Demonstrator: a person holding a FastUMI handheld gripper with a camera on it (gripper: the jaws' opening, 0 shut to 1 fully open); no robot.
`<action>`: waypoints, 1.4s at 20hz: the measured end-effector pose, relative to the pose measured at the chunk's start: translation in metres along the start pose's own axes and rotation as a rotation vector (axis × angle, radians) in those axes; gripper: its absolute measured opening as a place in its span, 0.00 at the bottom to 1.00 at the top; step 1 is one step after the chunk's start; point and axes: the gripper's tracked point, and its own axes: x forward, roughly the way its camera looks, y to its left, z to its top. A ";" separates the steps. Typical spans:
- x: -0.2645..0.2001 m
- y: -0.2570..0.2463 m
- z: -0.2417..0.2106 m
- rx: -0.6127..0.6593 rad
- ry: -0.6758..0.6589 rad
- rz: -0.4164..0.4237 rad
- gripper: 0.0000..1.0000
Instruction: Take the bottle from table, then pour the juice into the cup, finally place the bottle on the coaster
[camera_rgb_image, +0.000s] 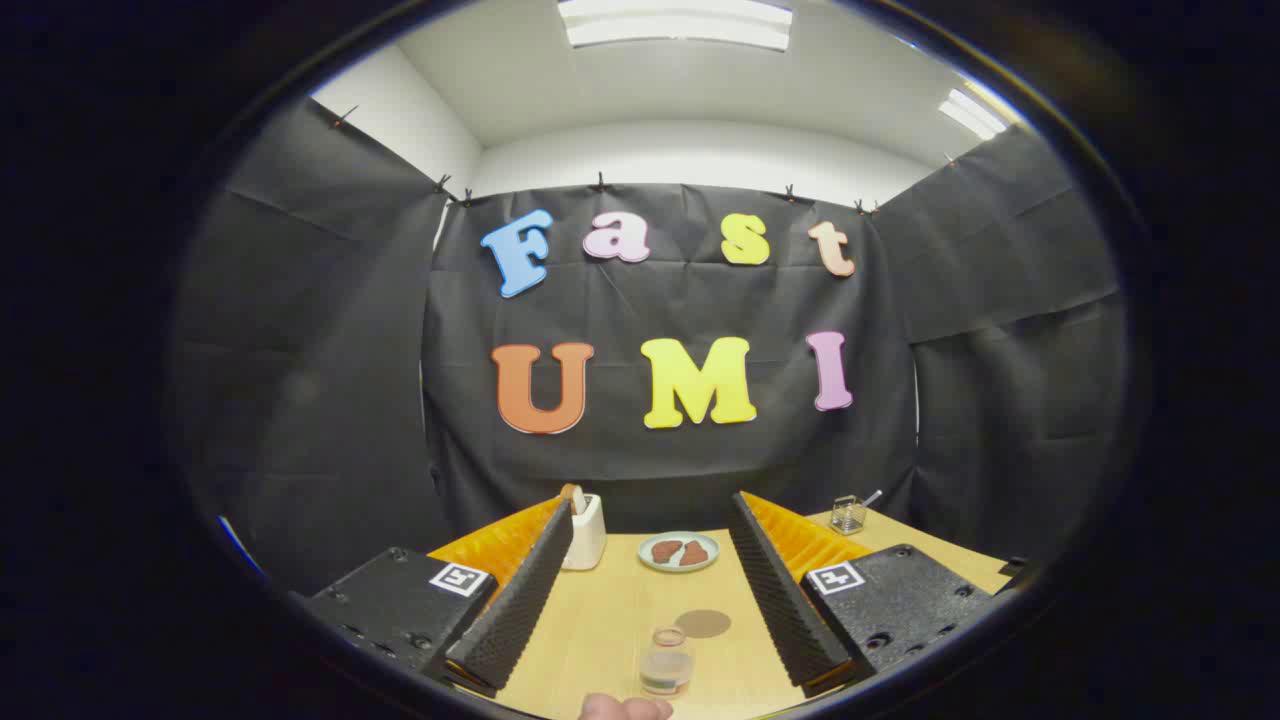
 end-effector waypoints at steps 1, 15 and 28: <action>0.001 0.000 0.000 0.000 -0.001 0.000 1.00; 0.003 -0.001 0.000 0.015 0.005 -0.003 1.00; -0.004 0.005 0.002 0.015 -0.005 0.007 1.00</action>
